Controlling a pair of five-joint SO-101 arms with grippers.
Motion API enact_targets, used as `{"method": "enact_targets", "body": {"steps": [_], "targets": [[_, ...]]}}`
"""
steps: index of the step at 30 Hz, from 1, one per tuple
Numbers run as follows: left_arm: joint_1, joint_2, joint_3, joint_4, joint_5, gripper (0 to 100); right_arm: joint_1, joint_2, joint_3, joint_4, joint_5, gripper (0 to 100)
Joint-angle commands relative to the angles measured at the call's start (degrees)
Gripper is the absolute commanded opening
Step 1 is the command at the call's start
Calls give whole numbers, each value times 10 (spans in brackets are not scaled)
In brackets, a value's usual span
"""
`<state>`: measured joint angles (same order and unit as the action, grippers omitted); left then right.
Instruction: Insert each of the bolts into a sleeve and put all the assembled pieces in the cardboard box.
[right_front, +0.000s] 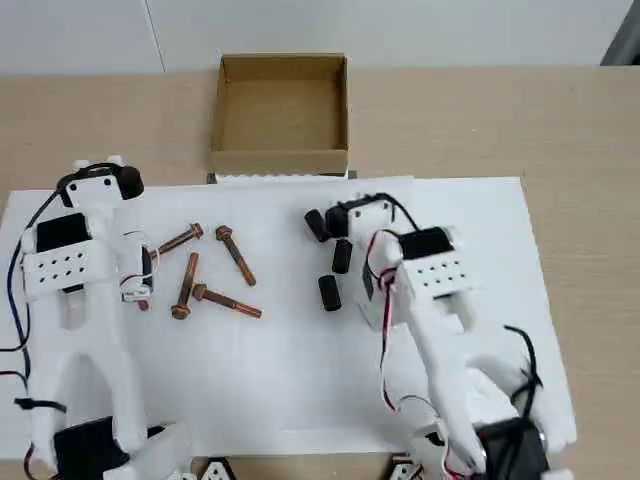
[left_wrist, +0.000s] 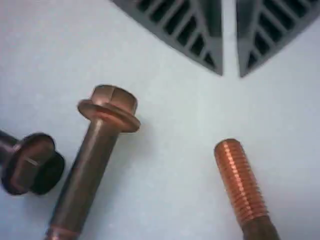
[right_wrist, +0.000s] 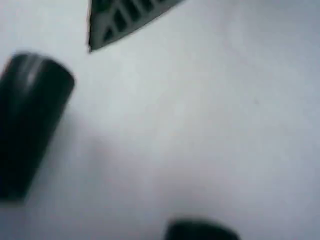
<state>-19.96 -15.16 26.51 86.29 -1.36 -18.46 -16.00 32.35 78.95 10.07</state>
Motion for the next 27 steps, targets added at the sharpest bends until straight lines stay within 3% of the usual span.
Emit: {"method": "enact_targets", "body": {"steps": [1,10,27], "targets": [[-1,-2,0,-18,-5,11,-13,27,-66,-6,-6,206],[-4,-3,23,-29,-25,11,-14,126,-130,-2,-4,205],[-4,-2,23,-38,-25,11,-15,154,-80,-33,-3,191]]}}
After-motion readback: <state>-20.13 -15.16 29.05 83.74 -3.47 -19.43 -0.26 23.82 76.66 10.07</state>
